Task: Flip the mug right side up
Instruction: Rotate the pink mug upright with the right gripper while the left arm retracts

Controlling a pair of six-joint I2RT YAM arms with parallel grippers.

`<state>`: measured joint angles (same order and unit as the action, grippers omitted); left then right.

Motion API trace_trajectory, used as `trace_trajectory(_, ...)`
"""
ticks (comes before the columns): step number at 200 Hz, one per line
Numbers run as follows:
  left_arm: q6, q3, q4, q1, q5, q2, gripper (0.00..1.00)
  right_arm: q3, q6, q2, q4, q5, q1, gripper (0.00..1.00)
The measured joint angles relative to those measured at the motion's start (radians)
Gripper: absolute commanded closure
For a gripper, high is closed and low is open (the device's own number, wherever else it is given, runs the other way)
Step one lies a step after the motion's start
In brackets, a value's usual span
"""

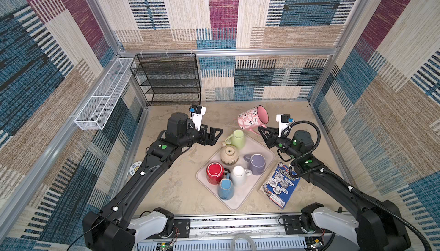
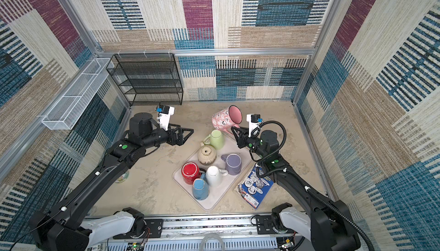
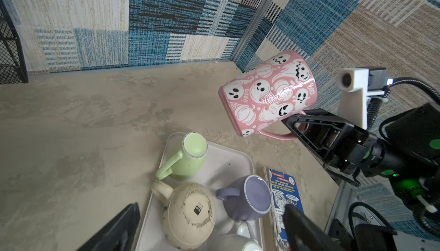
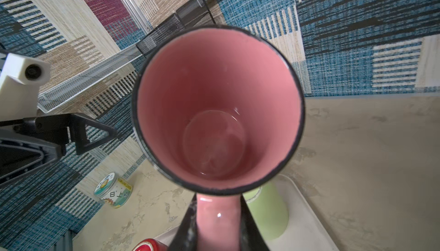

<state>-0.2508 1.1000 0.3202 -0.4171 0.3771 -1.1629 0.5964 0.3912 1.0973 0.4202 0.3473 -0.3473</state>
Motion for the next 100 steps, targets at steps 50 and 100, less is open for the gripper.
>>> trace_trajectory(50, 0.003, 0.024, 0.113, -0.002, -0.062, 0.0, 0.01, 0.017, -0.049, 0.02, -0.077, -0.12, 0.015, 1.0)
trace_trajectory(100, 0.045, 0.096, 0.241, -0.002, -0.147, -0.027, 0.01, 0.087, -0.09, 0.084, -0.188, -0.26, 0.064, 1.0)
